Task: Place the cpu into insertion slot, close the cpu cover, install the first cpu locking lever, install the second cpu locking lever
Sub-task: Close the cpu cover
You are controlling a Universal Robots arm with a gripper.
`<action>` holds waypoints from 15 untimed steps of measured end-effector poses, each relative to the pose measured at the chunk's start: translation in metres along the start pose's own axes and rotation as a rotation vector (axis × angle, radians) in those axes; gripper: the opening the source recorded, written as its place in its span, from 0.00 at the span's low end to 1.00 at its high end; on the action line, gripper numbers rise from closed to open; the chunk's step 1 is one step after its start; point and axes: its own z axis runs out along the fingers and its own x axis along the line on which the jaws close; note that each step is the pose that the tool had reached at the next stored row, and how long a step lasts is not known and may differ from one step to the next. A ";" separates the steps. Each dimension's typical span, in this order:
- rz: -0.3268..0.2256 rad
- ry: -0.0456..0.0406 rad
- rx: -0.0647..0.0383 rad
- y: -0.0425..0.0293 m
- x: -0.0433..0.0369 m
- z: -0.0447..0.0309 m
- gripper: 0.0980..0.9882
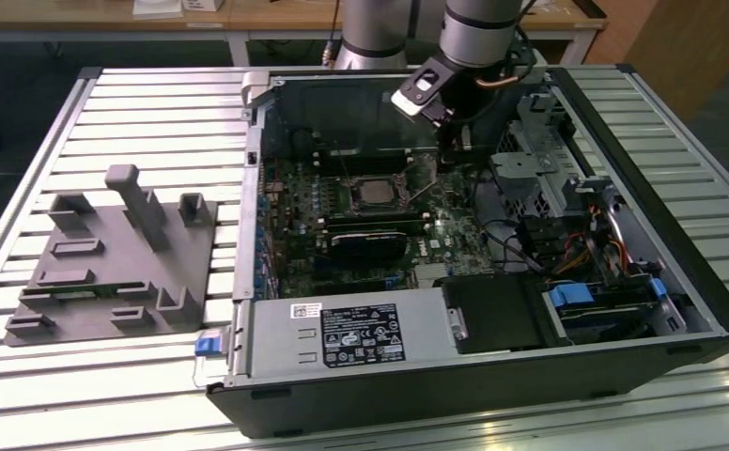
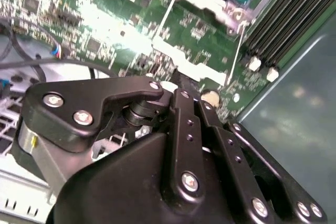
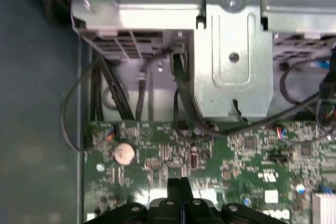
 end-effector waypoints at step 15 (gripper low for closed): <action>-0.002 0.0492 0.042 -0.0181 -0.0006 -0.0002 0.01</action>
